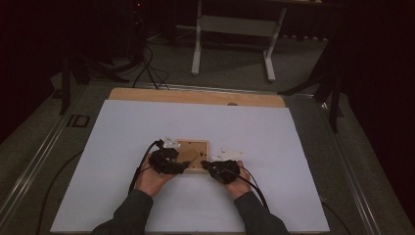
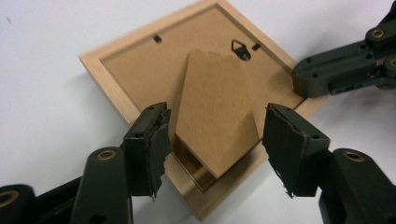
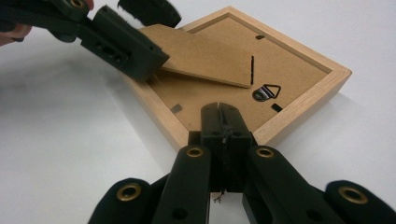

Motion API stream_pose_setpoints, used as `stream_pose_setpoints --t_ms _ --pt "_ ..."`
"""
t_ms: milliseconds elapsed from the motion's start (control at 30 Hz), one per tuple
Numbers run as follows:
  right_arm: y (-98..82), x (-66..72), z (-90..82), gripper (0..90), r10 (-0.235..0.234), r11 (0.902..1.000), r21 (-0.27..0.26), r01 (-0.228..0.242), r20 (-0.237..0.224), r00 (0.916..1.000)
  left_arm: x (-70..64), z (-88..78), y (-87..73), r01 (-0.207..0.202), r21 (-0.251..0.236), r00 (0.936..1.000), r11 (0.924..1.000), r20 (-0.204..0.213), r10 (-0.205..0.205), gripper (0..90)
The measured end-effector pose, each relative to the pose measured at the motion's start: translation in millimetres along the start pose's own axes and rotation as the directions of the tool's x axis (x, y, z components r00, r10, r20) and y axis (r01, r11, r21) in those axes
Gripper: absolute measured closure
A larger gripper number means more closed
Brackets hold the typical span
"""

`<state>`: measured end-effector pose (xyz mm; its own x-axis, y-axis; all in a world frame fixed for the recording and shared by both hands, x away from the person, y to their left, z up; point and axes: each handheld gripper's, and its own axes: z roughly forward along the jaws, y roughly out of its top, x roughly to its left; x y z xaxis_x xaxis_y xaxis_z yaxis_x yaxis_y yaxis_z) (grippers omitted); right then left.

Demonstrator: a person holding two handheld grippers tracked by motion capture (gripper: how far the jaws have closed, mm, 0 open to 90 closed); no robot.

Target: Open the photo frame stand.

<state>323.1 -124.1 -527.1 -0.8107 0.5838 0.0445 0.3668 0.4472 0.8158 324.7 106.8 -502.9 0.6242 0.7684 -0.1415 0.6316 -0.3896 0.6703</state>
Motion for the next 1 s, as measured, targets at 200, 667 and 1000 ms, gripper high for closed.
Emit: stream_pose_setpoints --t_ms 200,667,1000 --pt "-0.1 -0.1 0.1 89.8 -0.003 1.0000 0.000 0.003 0.000 1.0000 4.4 -2.3 1.7 0.067 0.023 0.9961 0.9975 0.056 -0.068 43.6" --pt "-0.2 -0.1 0.7 89.8 -0.004 1.0000 -0.003 0.004 0.001 1.0000 7.1 -8.8 13.7 0.147 -0.028 0.9831 0.9888 0.115 -0.143 44.5" --pt "-0.2 -0.2 0.8 89.8 -0.005 1.0000 -0.004 0.005 0.001 1.0000 9.0 4.9 21.3 0.172 0.050 0.9796 0.9838 0.096 -0.176 49.4"
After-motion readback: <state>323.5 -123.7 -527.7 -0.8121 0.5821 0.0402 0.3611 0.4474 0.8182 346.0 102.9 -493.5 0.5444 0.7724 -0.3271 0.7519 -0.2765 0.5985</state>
